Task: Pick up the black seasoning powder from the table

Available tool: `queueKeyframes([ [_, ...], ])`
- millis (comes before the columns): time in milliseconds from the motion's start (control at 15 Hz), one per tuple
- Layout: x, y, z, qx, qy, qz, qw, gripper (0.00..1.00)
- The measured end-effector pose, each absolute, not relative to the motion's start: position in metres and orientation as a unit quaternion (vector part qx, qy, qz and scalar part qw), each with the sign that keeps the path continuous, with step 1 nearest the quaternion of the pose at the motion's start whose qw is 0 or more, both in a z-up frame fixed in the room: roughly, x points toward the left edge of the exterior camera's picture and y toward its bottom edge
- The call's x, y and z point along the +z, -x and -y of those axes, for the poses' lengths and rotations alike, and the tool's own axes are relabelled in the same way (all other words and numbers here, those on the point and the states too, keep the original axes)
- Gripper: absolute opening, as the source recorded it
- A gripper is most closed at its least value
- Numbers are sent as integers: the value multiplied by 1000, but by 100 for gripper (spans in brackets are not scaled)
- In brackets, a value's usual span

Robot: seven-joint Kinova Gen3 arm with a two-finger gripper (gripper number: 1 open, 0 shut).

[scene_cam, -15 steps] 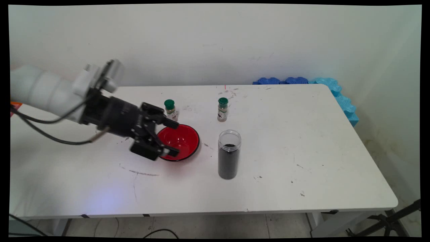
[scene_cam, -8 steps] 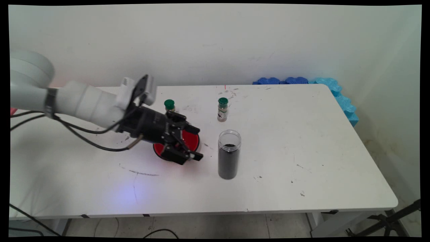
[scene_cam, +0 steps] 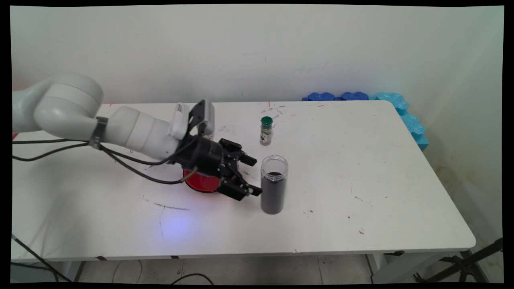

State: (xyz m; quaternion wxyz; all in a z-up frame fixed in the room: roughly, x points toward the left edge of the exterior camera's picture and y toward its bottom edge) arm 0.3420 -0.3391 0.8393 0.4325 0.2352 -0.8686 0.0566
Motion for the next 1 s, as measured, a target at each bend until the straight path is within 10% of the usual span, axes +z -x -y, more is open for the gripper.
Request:
queueKeyframes([
  [1000, 813, -307, 365, 54, -231, 869, 433, 100],
])
